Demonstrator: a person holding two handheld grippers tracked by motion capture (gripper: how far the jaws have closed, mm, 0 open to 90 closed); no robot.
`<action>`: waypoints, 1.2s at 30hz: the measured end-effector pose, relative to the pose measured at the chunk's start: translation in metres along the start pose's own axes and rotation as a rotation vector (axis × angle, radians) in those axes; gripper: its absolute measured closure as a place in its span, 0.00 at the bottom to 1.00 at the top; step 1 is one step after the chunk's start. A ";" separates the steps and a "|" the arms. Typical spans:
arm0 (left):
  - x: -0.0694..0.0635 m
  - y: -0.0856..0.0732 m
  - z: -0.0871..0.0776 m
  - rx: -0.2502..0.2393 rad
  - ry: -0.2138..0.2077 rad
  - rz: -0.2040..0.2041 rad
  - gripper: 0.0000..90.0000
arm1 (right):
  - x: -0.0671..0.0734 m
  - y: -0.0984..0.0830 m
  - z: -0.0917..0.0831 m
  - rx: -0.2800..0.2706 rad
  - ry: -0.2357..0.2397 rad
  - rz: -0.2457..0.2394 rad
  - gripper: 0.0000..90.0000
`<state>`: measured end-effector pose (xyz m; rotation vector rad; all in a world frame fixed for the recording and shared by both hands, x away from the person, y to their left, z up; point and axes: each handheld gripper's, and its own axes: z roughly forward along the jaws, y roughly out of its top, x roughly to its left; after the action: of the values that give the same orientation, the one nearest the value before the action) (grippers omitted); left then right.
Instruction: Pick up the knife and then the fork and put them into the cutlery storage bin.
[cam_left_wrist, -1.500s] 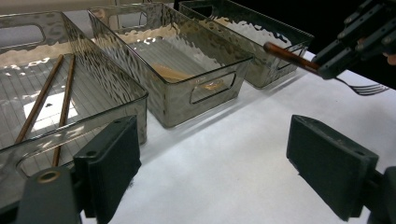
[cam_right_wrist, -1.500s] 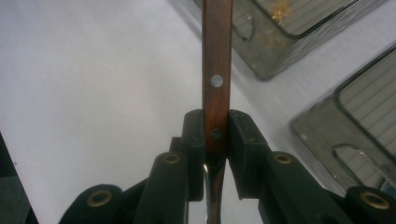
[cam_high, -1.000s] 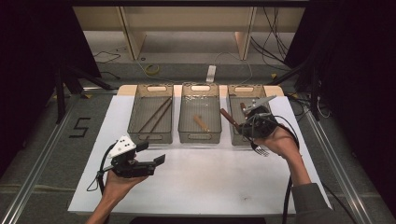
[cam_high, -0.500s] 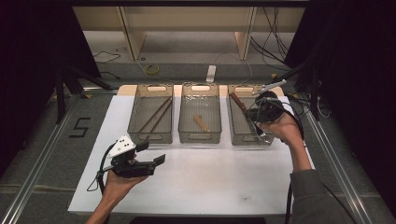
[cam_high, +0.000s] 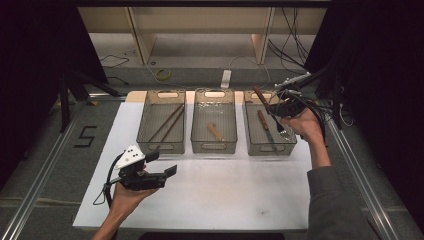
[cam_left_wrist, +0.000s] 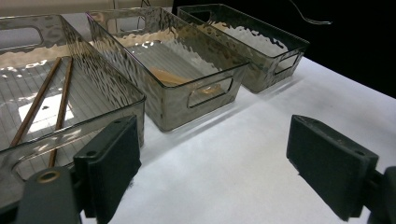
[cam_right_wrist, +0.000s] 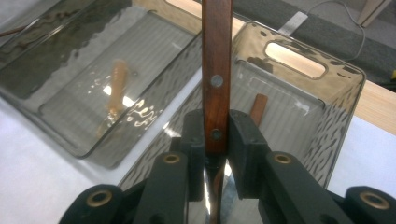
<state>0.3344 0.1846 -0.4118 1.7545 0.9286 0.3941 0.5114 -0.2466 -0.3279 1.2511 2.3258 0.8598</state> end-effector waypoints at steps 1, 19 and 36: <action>0.000 0.000 0.000 0.000 0.000 0.000 0.19 | -0.002 0.000 0.001 -0.003 0.001 0.006 0.86; 0.000 0.000 0.000 -0.001 0.001 -0.002 0.19 | -0.019 0.004 0.027 0.018 -0.016 0.090 0.86; 0.000 0.000 0.000 0.000 0.000 -0.001 0.19 | -0.022 0.002 0.042 0.046 -0.034 0.105 0.86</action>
<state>0.3343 0.1848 -0.4117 1.7539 0.9293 0.3934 0.5483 -0.2496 -0.3567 1.4064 2.2826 0.8154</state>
